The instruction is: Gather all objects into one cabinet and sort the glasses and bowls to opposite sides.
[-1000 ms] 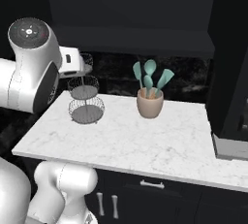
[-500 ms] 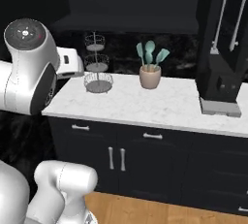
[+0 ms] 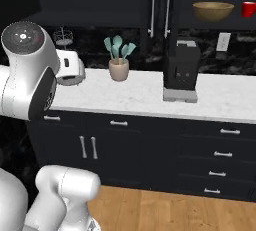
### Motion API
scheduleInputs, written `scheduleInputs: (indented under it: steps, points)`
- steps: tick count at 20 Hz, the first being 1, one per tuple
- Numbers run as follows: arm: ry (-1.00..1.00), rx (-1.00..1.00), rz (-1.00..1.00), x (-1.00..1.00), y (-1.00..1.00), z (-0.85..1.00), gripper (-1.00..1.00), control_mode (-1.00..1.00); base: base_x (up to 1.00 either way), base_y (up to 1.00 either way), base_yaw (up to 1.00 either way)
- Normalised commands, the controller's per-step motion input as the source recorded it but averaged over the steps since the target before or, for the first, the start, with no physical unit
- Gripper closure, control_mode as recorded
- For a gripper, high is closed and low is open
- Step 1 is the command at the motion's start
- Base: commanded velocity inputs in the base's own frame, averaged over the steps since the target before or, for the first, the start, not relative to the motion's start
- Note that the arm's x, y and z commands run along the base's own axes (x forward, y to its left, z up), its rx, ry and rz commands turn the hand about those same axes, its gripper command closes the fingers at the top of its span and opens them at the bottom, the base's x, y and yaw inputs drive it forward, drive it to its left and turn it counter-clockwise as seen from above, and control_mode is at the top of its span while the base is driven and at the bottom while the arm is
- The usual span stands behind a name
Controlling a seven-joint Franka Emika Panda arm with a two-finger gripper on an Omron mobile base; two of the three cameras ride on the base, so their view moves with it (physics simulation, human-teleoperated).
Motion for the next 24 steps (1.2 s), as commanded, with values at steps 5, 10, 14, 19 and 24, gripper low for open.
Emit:
scheduleInputs:
  steps: [5, 10, 14, 19, 24]
  points:
    - [0.0, 0.0, 0.0, 0.0, 0.0, 0.0, 1.0, 1.0, -0.27, -1.0, -0.12]
    - [0.0, 0.0, 0.0, 0.0, 0.0, 0.0, 1.0, 1.0, -0.12, -1.0, -0.1]
    - [0.0, 0.0, 0.0, 0.0, 0.0, 0.0, 1.0, 1.0, 0.01, -0.94, -0.03]
    - [0.0, 0.0, 0.0, 0.0, 0.0, 0.0, 1.0, 1.0, 0.35, -0.55, -0.04]
    - [0.0, 0.0, 0.0, 0.0, 0.0, 0.0, 1.0, 1.0, 0.64, -0.06, -0.03]
